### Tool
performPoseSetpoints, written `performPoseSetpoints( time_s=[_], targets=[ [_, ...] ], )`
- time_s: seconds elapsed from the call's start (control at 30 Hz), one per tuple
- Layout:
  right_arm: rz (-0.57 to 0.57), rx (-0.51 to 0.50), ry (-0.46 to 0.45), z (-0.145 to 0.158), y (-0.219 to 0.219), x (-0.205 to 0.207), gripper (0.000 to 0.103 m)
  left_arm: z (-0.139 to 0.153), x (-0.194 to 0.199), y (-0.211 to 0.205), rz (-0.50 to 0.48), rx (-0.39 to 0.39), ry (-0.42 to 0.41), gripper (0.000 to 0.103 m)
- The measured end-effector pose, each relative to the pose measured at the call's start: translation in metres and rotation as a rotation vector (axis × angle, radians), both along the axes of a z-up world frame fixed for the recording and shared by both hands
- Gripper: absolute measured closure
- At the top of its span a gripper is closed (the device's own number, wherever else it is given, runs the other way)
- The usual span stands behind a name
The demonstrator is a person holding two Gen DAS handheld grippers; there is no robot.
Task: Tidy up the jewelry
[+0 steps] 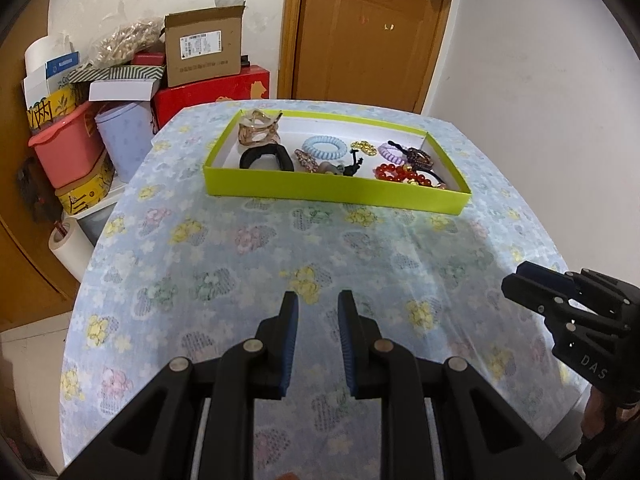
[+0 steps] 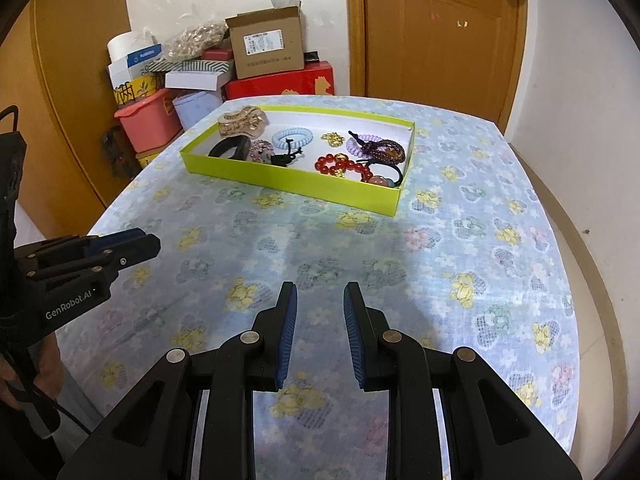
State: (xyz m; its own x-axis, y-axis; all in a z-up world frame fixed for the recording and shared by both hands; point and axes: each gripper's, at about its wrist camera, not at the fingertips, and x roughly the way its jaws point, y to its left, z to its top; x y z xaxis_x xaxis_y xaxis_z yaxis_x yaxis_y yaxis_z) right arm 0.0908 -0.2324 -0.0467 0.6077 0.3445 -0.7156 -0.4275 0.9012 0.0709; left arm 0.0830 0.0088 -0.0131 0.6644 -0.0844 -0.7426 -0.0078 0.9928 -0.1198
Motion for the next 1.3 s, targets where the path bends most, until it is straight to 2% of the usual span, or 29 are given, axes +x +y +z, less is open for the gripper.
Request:
performPoseSetpoints(
  time_s=[1.3],
  targets=[
    [-0.003, -0.007, 0.005, -0.0011, -0.0002, 0.0023, 0.078, -0.0009, 0.0012, -0.0004, 0.006, 0.01, 0.007, 0.081]
  ],
)
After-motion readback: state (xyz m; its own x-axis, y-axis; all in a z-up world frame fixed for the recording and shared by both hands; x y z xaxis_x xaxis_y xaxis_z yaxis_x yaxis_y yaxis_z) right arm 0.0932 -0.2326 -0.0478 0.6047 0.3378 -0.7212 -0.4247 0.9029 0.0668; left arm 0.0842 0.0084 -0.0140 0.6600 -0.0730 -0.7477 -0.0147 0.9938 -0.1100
